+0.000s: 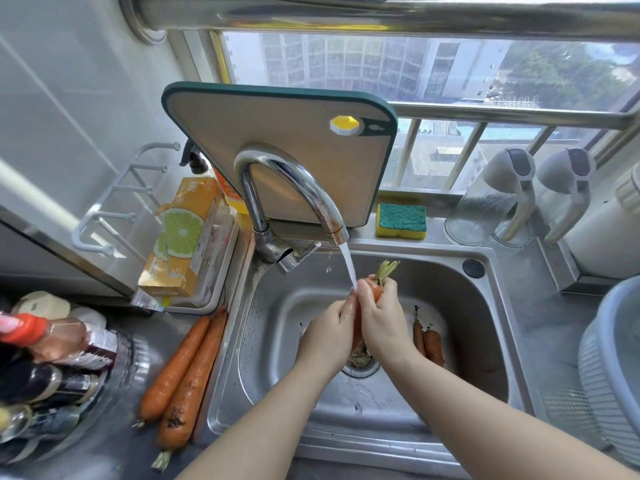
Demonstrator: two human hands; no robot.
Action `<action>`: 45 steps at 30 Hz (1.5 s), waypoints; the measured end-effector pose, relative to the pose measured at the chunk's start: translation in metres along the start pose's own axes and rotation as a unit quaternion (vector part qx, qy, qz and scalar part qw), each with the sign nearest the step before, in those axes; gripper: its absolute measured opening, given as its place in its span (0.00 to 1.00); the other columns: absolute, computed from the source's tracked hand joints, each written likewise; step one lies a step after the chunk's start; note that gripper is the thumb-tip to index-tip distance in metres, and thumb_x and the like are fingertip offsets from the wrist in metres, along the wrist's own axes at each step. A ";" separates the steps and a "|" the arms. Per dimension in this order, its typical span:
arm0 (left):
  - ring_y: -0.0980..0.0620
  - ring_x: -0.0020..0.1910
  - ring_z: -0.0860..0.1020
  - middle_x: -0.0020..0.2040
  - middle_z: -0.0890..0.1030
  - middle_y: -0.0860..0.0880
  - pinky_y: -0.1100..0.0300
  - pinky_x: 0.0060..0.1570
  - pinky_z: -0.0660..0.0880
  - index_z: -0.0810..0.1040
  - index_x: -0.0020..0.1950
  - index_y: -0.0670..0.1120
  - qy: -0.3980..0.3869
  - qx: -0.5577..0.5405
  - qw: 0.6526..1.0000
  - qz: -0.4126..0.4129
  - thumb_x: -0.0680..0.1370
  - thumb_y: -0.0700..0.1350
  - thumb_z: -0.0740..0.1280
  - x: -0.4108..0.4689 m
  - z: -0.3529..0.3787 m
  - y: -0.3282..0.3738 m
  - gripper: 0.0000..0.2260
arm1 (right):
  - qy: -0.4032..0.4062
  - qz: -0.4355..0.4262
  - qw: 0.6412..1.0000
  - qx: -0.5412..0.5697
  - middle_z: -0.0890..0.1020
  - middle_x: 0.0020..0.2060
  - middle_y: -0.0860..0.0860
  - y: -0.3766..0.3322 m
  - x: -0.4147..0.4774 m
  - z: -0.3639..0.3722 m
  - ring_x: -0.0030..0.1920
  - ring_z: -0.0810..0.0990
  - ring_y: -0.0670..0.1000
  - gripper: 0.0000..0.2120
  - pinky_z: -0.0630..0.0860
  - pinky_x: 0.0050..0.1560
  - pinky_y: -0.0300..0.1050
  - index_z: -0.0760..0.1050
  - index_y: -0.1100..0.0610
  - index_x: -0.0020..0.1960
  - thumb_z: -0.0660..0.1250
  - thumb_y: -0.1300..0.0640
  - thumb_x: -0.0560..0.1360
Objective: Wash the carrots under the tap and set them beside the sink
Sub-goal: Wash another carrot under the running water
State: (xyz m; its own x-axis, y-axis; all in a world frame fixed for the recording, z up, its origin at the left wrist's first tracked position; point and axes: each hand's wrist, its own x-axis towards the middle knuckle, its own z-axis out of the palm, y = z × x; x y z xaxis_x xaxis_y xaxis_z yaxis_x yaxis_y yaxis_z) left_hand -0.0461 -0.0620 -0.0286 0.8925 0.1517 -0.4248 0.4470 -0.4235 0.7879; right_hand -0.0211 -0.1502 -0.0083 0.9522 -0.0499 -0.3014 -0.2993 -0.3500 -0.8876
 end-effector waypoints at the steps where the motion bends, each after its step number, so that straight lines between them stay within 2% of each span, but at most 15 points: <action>1: 0.47 0.55 0.79 0.53 0.83 0.51 0.48 0.57 0.74 0.78 0.55 0.56 0.010 -0.002 1.000 0.009 0.71 0.72 0.41 0.000 0.003 -0.001 0.33 | 0.011 0.002 1.000 -0.003 0.77 0.51 0.54 0.001 0.000 0.003 0.53 0.76 0.55 0.09 0.69 0.62 0.58 0.64 0.54 0.53 0.56 0.48 0.80; 4: 0.47 0.53 0.79 0.51 0.83 0.50 0.49 0.55 0.75 0.78 0.55 0.54 0.038 0.003 0.999 0.014 0.76 0.65 0.44 -0.001 0.007 0.000 0.27 | 0.031 0.011 0.999 0.020 0.77 0.51 0.54 -0.001 -0.001 0.006 0.53 0.76 0.55 0.08 0.68 0.63 0.60 0.63 0.53 0.53 0.55 0.48 0.81; 7: 0.44 0.52 0.78 0.49 0.83 0.47 0.51 0.52 0.74 0.78 0.55 0.51 0.069 0.053 0.996 0.024 0.82 0.57 0.46 -0.006 0.009 0.005 0.23 | 0.047 0.011 0.998 0.038 0.76 0.49 0.53 -0.004 -0.001 0.005 0.52 0.75 0.53 0.07 0.68 0.62 0.58 0.63 0.53 0.52 0.55 0.50 0.81; 9: 0.42 0.52 0.78 0.50 0.83 0.45 0.51 0.52 0.73 0.78 0.55 0.49 0.076 0.078 0.994 0.024 0.82 0.55 0.46 -0.009 0.011 0.009 0.23 | 0.053 0.014 0.997 0.046 0.75 0.48 0.52 -0.004 -0.001 0.004 0.50 0.74 0.52 0.07 0.69 0.61 0.54 0.62 0.54 0.52 0.54 0.50 0.81; 12: 0.41 0.51 0.78 0.49 0.83 0.44 0.52 0.50 0.73 0.79 0.55 0.47 0.078 0.096 0.992 0.019 0.83 0.54 0.45 -0.010 0.013 0.011 0.23 | 0.053 0.017 0.997 0.059 0.73 0.41 0.47 -0.004 -0.002 0.002 0.46 0.72 0.49 0.07 0.67 0.53 0.46 0.62 0.55 0.52 0.54 0.51 0.82; 16: 0.43 0.51 0.78 0.49 0.83 0.45 0.53 0.48 0.73 0.79 0.55 0.48 0.074 0.119 0.990 0.029 0.83 0.53 0.45 -0.010 0.012 0.012 0.23 | 0.041 0.022 0.996 0.080 0.73 0.41 0.47 -0.004 -0.003 0.001 0.42 0.73 0.45 0.07 0.65 0.47 0.43 0.63 0.56 0.53 0.55 0.52 0.82; 18: 0.44 0.51 0.78 0.50 0.83 0.46 0.54 0.48 0.73 0.79 0.57 0.49 0.066 0.107 0.992 0.029 0.83 0.53 0.46 -0.009 0.009 0.012 0.23 | 0.022 0.028 0.996 0.082 0.73 0.41 0.47 -0.003 -0.001 -0.001 0.42 0.72 0.43 0.07 0.66 0.45 0.42 0.63 0.56 0.54 0.55 0.52 0.82; 22: 0.47 0.54 0.78 0.52 0.83 0.45 0.56 0.54 0.72 0.81 0.54 0.47 0.015 0.007 1.000 -0.001 0.83 0.52 0.48 0.001 -0.002 0.012 0.22 | -0.002 0.037 0.995 0.097 0.73 0.43 0.48 0.000 0.006 -0.009 0.46 0.74 0.47 0.08 0.72 0.53 0.47 0.62 0.55 0.56 0.54 0.51 0.82; 25: 0.50 0.51 0.79 0.49 0.83 0.50 0.56 0.53 0.74 0.81 0.51 0.48 0.005 -0.027 0.999 0.043 0.82 0.50 0.56 0.002 -0.006 0.012 0.15 | -0.012 0.029 0.995 0.093 0.73 0.44 0.49 0.001 0.007 -0.014 0.45 0.74 0.46 0.08 0.72 0.53 0.47 0.62 0.54 0.57 0.54 0.51 0.82; 27: 0.55 0.50 0.80 0.49 0.84 0.54 0.56 0.54 0.76 0.82 0.54 0.51 0.026 -0.054 0.996 0.059 0.79 0.50 0.62 -0.001 -0.002 0.010 0.10 | -0.012 0.018 0.995 0.099 0.74 0.44 0.49 -0.001 0.005 -0.015 0.45 0.74 0.44 0.07 0.72 0.52 0.46 0.62 0.54 0.57 0.54 0.51 0.82; 29: 0.58 0.50 0.80 0.48 0.84 0.57 0.54 0.55 0.77 0.82 0.55 0.52 0.066 -0.099 0.991 0.057 0.78 0.49 0.65 -0.003 0.006 0.006 0.09 | 0.005 0.008 0.994 0.108 0.74 0.44 0.48 -0.004 0.004 -0.012 0.47 0.74 0.46 0.06 0.71 0.52 0.45 0.62 0.54 0.56 0.55 0.53 0.82; 34: 0.61 0.50 0.81 0.49 0.84 0.57 0.55 0.54 0.78 0.82 0.57 0.52 0.122 -0.168 0.977 0.055 0.79 0.50 0.64 -0.008 0.020 0.005 0.11 | 0.064 -0.019 0.996 0.056 0.76 0.52 0.54 -0.002 0.002 -0.002 0.55 0.75 0.53 0.06 0.69 0.62 0.56 0.63 0.53 0.55 0.56 0.52 0.81; 37: 0.61 0.47 0.80 0.47 0.84 0.56 0.62 0.49 0.77 0.83 0.56 0.52 0.160 -0.132 0.976 0.071 0.80 0.49 0.61 -0.013 0.024 0.009 0.11 | 0.069 -0.019 0.995 0.072 0.75 0.55 0.57 -0.004 0.003 -0.001 0.56 0.74 0.54 0.08 0.70 0.60 0.51 0.64 0.55 0.57 0.57 0.54 0.81; 39: 0.59 0.46 0.80 0.46 0.84 0.54 0.61 0.46 0.76 0.83 0.54 0.50 0.190 -0.107 0.973 0.079 0.81 0.49 0.60 -0.014 0.026 0.012 0.12 | 0.067 -0.019 0.994 0.087 0.74 0.55 0.59 -0.006 0.003 0.001 0.56 0.74 0.55 0.08 0.69 0.56 0.46 0.64 0.56 0.58 0.56 0.54 0.81; 45: 0.57 0.45 0.80 0.47 0.84 0.54 0.62 0.44 0.74 0.84 0.51 0.48 0.205 -0.089 0.971 0.083 0.81 0.46 0.60 -0.013 0.025 0.017 0.12 | 0.049 0.014 0.987 0.151 0.74 0.52 0.53 -0.009 0.004 -0.003 0.52 0.73 0.50 0.06 0.66 0.52 0.42 0.60 0.53 0.57 0.55 0.54 0.82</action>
State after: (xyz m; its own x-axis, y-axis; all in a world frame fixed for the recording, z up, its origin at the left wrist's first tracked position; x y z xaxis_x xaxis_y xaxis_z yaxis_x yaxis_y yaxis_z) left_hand -0.0514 -0.0939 -0.0208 0.8862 0.4523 -0.1007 0.2653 -0.3171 0.9105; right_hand -0.0141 -0.1503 -0.0005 0.9399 -0.1516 -0.3061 -0.3170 -0.0529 -0.9470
